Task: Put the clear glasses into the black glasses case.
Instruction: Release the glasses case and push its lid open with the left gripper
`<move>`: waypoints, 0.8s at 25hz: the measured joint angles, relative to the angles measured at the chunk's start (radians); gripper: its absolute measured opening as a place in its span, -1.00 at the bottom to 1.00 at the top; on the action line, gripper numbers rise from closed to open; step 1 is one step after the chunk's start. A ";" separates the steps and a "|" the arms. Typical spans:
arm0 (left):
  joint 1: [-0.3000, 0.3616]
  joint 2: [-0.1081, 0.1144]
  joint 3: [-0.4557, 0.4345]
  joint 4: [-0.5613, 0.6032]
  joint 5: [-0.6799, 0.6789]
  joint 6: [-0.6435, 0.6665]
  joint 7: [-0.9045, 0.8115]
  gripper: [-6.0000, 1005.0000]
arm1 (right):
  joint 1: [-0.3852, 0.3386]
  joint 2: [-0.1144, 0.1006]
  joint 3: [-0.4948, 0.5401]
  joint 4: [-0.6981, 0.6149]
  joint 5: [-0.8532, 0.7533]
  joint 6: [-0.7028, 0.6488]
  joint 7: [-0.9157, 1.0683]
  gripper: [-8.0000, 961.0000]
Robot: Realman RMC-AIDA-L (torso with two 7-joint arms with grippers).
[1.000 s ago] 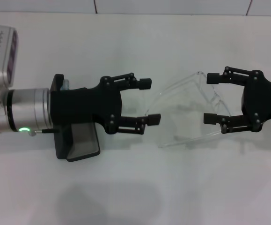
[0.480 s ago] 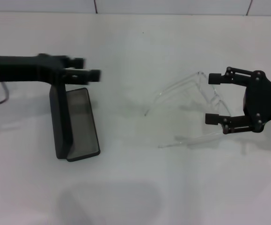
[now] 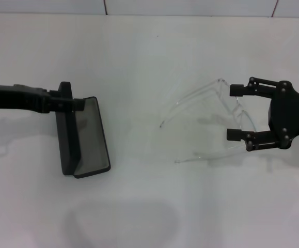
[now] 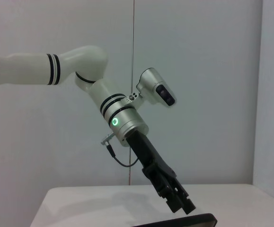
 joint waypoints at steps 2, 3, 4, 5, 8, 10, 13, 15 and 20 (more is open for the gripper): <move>-0.001 -0.006 -0.001 0.002 0.027 -0.001 -0.023 0.74 | 0.000 0.000 -0.001 0.000 -0.001 0.000 0.000 0.84; -0.005 -0.011 -0.001 0.002 0.047 -0.002 -0.037 0.74 | -0.001 0.000 -0.001 0.000 -0.004 0.000 0.000 0.84; -0.011 -0.016 -0.001 0.002 0.069 -0.002 -0.050 0.74 | -0.001 0.000 0.000 0.000 -0.010 0.001 -0.001 0.84; -0.020 -0.022 0.001 0.003 0.093 -0.003 -0.065 0.74 | -0.001 0.001 0.001 0.000 -0.017 0.002 -0.001 0.84; -0.052 -0.038 0.007 0.005 0.160 -0.002 -0.099 0.74 | -0.001 0.001 0.001 0.000 -0.027 0.002 -0.002 0.84; -0.073 -0.048 0.007 0.005 0.209 -0.003 -0.120 0.74 | -0.001 0.001 0.002 0.000 -0.028 0.002 -0.002 0.84; -0.103 -0.060 0.005 0.006 0.292 -0.011 -0.155 0.74 | -0.004 0.001 0.003 0.000 -0.028 0.001 -0.002 0.84; -0.107 -0.061 0.005 0.006 0.300 -0.012 -0.159 0.74 | -0.010 0.001 0.004 0.000 -0.028 0.001 -0.004 0.84; -0.119 -0.057 0.007 0.007 0.315 -0.013 -0.166 0.60 | -0.017 0.000 0.005 0.000 -0.028 0.002 -0.025 0.84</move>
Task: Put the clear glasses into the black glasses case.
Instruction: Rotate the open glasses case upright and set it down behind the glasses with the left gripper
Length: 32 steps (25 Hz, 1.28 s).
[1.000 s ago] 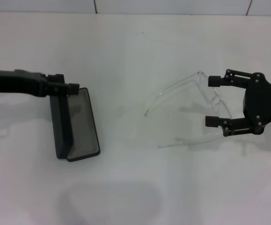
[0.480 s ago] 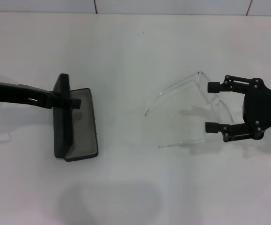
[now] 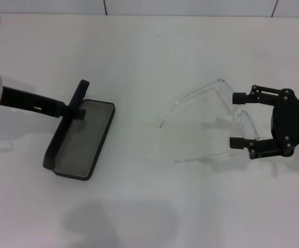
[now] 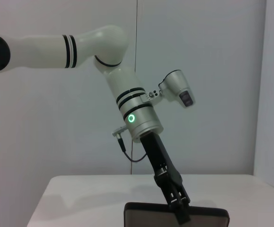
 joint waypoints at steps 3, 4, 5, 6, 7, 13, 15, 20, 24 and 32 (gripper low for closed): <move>-0.009 0.009 0.000 -0.004 0.010 -0.001 0.010 0.39 | 0.000 0.001 0.000 0.000 0.000 0.003 -0.003 0.84; -0.012 0.010 -0.001 -0.005 0.017 -0.004 0.019 0.31 | 0.000 0.001 0.000 0.000 0.000 0.003 -0.005 0.84; -0.013 0.012 -0.001 -0.006 0.025 -0.010 0.031 0.24 | 0.000 0.001 0.000 0.000 0.000 0.001 -0.009 0.84; -0.014 0.012 -0.001 -0.007 0.033 -0.019 0.045 0.16 | 0.000 0.002 0.000 0.000 0.000 -0.001 -0.012 0.84; -0.016 0.012 -0.001 -0.007 0.041 -0.030 0.062 0.08 | -0.002 0.002 0.000 0.000 0.000 -0.003 -0.017 0.84; -0.045 0.013 -0.007 -0.016 0.043 -0.067 0.197 -0.45 | -0.008 0.003 0.000 0.000 0.000 -0.027 -0.036 0.84; -0.060 0.014 -0.008 -0.026 0.043 -0.083 0.223 -0.55 | -0.015 0.005 0.000 0.000 0.000 -0.032 -0.049 0.84; -0.128 0.013 -0.003 -0.068 0.045 -0.146 0.313 -0.58 | -0.042 0.011 0.000 -0.014 0.005 -0.048 -0.076 0.84; -0.179 -0.013 0.000 -0.117 0.022 -0.288 0.460 -0.56 | -0.053 0.019 0.000 -0.014 0.005 -0.055 -0.104 0.84; -0.392 -0.028 0.110 -0.405 -0.060 -0.503 0.707 -0.51 | -0.075 0.035 -0.001 -0.001 0.001 -0.056 -0.149 0.84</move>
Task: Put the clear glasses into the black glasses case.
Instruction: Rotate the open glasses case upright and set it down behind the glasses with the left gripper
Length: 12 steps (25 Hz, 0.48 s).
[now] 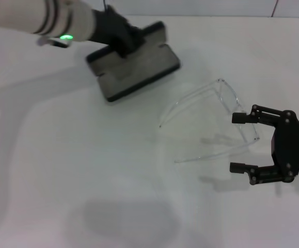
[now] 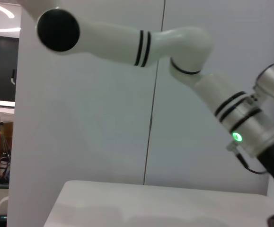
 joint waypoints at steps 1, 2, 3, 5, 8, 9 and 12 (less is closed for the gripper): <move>-0.018 -0.002 0.019 -0.024 -0.003 0.000 0.013 -0.51 | -0.002 0.002 0.000 0.002 0.000 0.001 -0.003 0.84; -0.035 -0.003 0.046 -0.042 -0.011 -0.001 0.023 -0.50 | -0.004 0.004 0.000 0.004 0.000 0.002 -0.009 0.84; -0.047 -0.003 0.078 -0.055 -0.019 -0.002 0.028 -0.50 | -0.008 0.007 -0.001 0.006 0.000 0.004 -0.014 0.84; -0.059 -0.003 0.142 -0.063 -0.037 -0.001 0.029 -0.49 | -0.018 0.012 0.000 0.007 0.000 0.005 -0.024 0.84; -0.070 -0.004 0.214 -0.060 -0.074 0.020 0.031 -0.47 | -0.032 0.014 0.001 0.007 0.000 0.005 -0.032 0.84; -0.070 -0.004 0.214 -0.060 -0.074 0.020 0.031 -0.46 | -0.035 0.014 0.001 0.007 0.000 0.004 -0.033 0.84; -0.079 -0.004 0.253 -0.043 -0.114 0.071 0.036 -0.45 | -0.039 0.015 0.001 0.007 0.000 0.004 -0.033 0.84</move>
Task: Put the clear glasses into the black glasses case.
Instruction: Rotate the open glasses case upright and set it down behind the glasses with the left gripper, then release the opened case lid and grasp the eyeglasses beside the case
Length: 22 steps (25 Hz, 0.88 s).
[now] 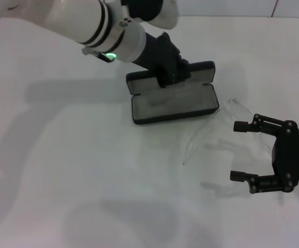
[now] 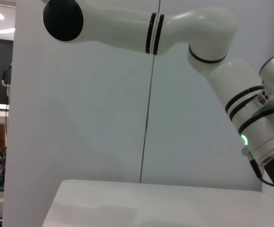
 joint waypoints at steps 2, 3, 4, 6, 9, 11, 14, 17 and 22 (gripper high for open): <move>0.001 -0.001 0.010 0.007 -0.003 0.008 -0.002 -0.43 | -0.001 0.001 0.000 0.003 0.000 0.003 0.000 0.84; 0.002 -0.002 0.016 0.007 -0.003 0.009 -0.006 -0.43 | -0.002 0.001 0.000 0.005 0.000 0.003 0.000 0.84; 0.004 -0.002 0.022 0.007 -0.003 0.009 -0.011 -0.42 | -0.003 0.001 0.000 0.006 0.000 0.003 0.000 0.84; 0.009 -0.002 0.026 0.007 -0.003 0.000 -0.023 -0.41 | -0.005 0.001 0.000 0.006 0.000 0.004 0.000 0.84; 0.013 -0.003 0.026 0.009 -0.002 -0.008 -0.037 -0.39 | -0.014 0.001 0.002 0.006 0.002 0.004 0.001 0.84; 0.014 -0.003 0.026 0.016 -0.005 -0.009 -0.043 -0.38 | -0.022 0.000 0.017 0.002 0.002 0.001 0.004 0.84; 0.029 -0.004 0.025 0.044 -0.041 -0.009 -0.051 -0.37 | -0.028 0.001 0.059 0.003 0.001 -0.001 0.008 0.84; 0.110 -0.002 0.021 0.109 -0.205 -0.002 -0.002 -0.35 | -0.020 0.015 0.094 -0.014 0.003 0.013 0.036 0.83; 0.247 0.004 -0.021 0.125 -0.556 0.096 0.167 0.13 | -0.050 0.026 0.106 -0.260 -0.032 0.051 0.331 0.82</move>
